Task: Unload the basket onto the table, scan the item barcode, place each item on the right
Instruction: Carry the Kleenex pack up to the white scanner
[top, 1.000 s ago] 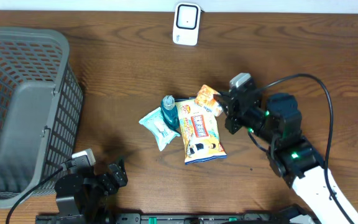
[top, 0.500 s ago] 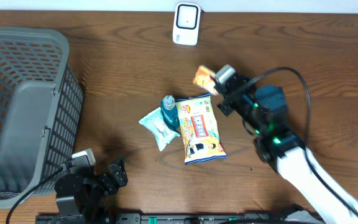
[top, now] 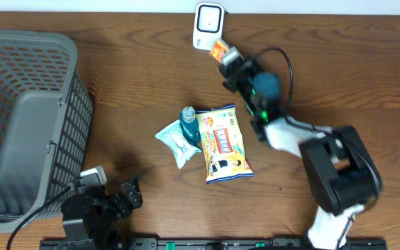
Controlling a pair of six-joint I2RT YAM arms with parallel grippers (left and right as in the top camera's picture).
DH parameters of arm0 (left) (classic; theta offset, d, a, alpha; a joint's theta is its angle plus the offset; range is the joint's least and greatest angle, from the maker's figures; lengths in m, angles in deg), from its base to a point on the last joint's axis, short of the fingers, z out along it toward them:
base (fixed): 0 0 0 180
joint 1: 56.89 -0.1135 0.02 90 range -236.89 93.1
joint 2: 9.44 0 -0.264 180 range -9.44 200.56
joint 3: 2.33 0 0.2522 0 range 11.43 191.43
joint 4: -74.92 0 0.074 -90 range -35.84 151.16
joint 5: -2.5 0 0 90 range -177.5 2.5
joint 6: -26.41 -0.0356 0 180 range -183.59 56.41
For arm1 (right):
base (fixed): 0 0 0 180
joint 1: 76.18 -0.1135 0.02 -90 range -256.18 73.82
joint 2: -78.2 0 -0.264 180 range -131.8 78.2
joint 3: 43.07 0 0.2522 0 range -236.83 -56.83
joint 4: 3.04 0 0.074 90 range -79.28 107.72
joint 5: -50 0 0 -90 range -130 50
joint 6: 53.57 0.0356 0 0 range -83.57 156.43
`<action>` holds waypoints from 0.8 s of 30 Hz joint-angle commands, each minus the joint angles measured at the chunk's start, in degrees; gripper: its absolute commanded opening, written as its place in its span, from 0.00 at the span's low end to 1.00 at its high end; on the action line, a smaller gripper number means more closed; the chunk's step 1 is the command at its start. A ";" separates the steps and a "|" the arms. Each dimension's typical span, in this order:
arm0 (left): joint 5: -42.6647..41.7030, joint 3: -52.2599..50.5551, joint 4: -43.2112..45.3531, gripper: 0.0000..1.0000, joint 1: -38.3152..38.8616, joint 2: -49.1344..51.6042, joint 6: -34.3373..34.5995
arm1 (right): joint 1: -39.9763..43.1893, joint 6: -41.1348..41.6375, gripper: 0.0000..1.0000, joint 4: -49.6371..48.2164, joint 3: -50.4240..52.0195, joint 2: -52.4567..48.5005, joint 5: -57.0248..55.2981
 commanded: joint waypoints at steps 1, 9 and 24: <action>-0.68 0.00 0.04 0.98 -0.24 -0.07 -0.72 | 1.18 -0.48 0.01 2.56 -13.70 -8.11 -0.81; -0.68 0.00 0.04 0.98 -0.24 -0.07 -0.72 | 2.12 -8.63 0.01 11.34 -38.51 -24.90 -2.34; -0.68 0.00 0.04 0.98 -0.24 -0.07 -0.72 | 1.40 -10.78 0.01 11.65 -54.88 -36.04 -5.68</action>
